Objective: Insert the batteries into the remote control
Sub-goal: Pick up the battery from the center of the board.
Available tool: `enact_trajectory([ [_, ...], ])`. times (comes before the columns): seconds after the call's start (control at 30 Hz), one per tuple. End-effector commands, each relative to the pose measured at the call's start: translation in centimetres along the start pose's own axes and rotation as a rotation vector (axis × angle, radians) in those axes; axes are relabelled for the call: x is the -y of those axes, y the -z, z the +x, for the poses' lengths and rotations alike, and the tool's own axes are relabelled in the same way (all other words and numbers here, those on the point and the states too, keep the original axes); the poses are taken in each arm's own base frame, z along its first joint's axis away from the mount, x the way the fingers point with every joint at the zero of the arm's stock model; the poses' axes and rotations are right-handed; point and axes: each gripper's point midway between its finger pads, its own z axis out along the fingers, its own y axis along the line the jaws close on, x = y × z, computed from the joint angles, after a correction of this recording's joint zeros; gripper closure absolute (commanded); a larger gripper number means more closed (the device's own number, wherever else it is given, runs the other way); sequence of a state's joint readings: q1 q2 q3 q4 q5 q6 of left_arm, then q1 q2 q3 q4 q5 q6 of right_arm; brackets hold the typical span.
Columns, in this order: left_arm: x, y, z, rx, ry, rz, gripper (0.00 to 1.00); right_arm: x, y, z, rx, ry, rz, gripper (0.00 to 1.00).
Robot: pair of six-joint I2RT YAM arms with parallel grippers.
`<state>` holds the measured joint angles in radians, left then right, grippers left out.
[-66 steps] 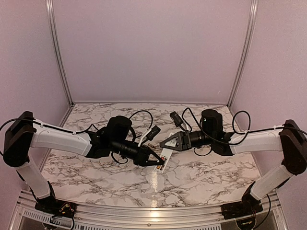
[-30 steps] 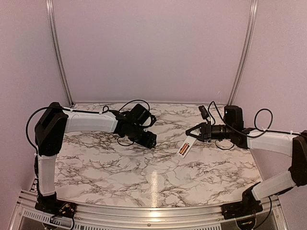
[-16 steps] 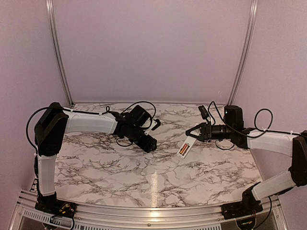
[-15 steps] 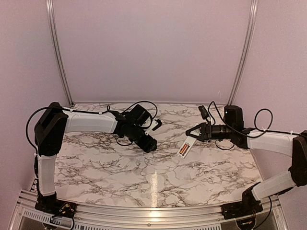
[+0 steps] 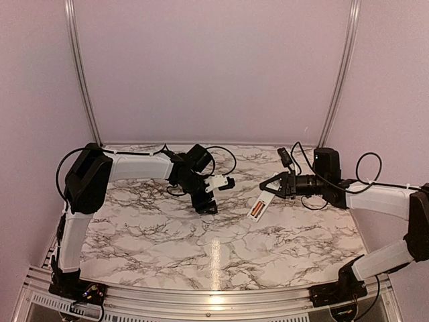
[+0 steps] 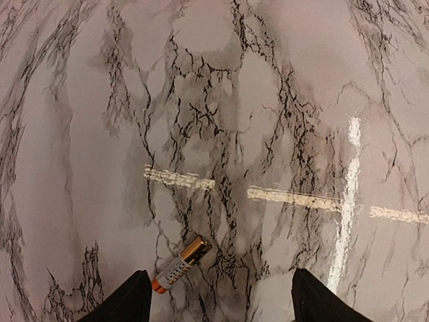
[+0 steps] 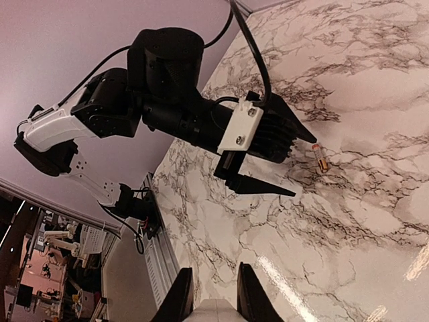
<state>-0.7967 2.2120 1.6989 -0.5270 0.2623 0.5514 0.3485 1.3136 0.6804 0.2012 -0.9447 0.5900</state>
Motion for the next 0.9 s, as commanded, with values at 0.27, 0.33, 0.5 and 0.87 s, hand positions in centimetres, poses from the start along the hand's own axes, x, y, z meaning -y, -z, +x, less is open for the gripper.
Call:
enact_trajectory([
  [0.27, -1.8, -2.2, 1.2, 0.0, -0.101, 0.062, 0.3, -0.6, 0.6, 0.1, 0.011, 0.024, -0.013, 1.0],
  [0.33, -2.0, -2.5, 1.1, 0.004, -0.095, 0.071, 0.34, -0.5, 0.6, 0.1, 0.01, 0.024, -0.013, 1.0],
  [0.5, -1.7, -3.2, 1.6, -0.008, -0.088, 0.101, 0.5, -0.6, 0.6, 0.1, 0.01, 0.023, -0.012, 1.0],
  [0.87, 0.2, -1.7, 4.8, -0.084, -0.003, 0.089, 0.87, 0.6, 0.1, 0.4, 0.004, -0.016, -0.004, 1.0],
])
